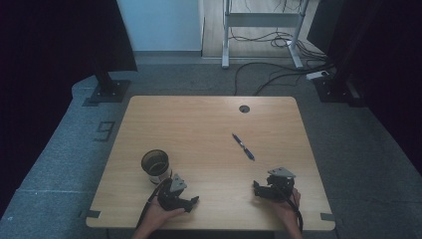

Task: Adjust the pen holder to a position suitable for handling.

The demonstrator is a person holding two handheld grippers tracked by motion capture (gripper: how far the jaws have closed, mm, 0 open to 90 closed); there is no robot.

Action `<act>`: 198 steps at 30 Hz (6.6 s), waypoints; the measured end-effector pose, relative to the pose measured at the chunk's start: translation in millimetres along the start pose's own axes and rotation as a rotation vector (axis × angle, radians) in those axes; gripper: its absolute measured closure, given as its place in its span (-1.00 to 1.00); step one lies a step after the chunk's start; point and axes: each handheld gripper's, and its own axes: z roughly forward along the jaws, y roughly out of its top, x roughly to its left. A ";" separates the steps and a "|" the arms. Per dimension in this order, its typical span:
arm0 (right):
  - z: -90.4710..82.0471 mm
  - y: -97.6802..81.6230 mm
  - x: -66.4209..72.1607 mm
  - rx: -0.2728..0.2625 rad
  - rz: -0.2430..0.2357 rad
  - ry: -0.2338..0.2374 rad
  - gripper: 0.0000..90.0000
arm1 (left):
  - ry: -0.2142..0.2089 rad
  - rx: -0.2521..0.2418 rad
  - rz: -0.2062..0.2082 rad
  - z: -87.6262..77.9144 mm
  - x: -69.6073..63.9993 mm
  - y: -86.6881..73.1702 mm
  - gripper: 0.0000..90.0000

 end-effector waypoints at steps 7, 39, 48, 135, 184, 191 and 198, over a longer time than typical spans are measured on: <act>-1.5 -1.3 -1.8 -0.007 0.002 -0.006 -0.83 | 0.011 0.001 -0.007 0.9 -0.5 0.9 -0.68; -6.9 -5.6 -1.6 -0.018 0.007 -0.015 -0.71 | 0.018 -0.067 -0.001 -23.2 -3.6 10.3 -0.68; -6.8 -5.4 -1.7 -0.018 0.008 -0.014 -0.71 | 0.020 -0.167 0.013 -60.9 -8.5 21.4 -0.72; -4.1 -2.8 -3.1 -0.020 0.028 -0.038 -0.68 | 0.226 -0.209 -0.222 -57.9 93.5 -8.3 -0.93; -4.0 -2.6 -3.4 -0.020 0.032 -0.039 -0.68 | 0.230 -0.303 -0.301 -72.6 71.8 6.4 -0.78; -4.0 -2.6 -3.4 -0.019 0.036 -0.048 -0.69 | 0.236 -0.293 -0.302 -69.8 68.0 26.8 -0.78; -3.7 -2.4 -3.8 -0.018 0.039 -0.047 -0.70 | 0.228 -0.297 -0.296 -62.7 64.1 43.1 -0.78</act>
